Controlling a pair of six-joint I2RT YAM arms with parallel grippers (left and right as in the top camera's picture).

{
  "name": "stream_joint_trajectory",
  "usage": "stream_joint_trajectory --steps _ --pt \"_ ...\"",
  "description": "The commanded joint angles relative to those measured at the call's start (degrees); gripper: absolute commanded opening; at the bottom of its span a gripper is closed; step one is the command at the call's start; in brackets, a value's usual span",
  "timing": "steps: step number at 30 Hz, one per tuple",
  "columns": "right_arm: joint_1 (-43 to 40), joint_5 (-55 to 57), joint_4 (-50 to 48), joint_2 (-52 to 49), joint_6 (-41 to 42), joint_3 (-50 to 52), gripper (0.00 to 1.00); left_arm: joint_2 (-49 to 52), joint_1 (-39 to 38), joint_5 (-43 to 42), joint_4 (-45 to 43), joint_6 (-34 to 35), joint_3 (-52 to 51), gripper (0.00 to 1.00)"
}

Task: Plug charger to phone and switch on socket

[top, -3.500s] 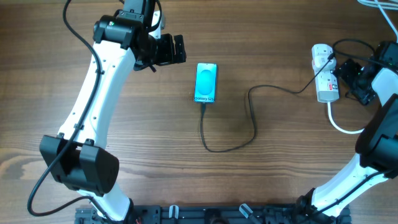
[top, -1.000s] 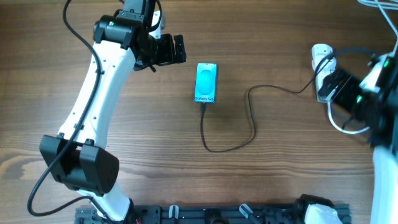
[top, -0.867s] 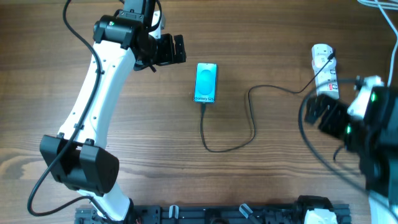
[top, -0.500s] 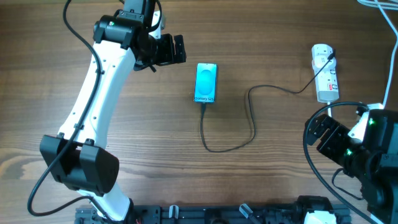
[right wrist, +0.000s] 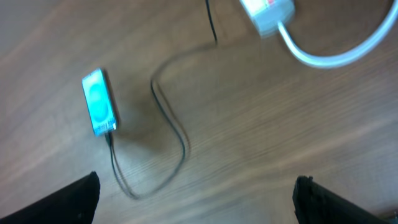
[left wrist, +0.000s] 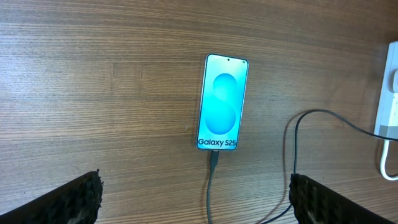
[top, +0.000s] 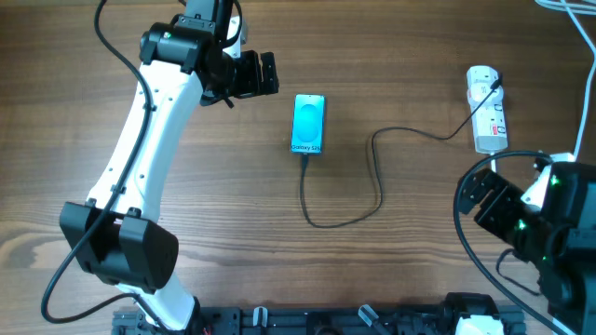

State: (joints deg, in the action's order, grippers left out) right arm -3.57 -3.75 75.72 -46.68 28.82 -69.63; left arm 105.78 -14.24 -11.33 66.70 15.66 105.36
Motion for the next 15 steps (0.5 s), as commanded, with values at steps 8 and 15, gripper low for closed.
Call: stream_joint_trajectory --steps 8,15 --pt "8.00 -0.87 -24.00 16.87 -18.84 18.10 1.00 0.31 0.00 0.52 -0.02 0.24 -0.39 1.00" --pt "6.84 -2.29 -34.73 27.17 -22.64 31.61 1.00 0.31 0.00 0.52 -0.02 0.24 -0.39 1.00"
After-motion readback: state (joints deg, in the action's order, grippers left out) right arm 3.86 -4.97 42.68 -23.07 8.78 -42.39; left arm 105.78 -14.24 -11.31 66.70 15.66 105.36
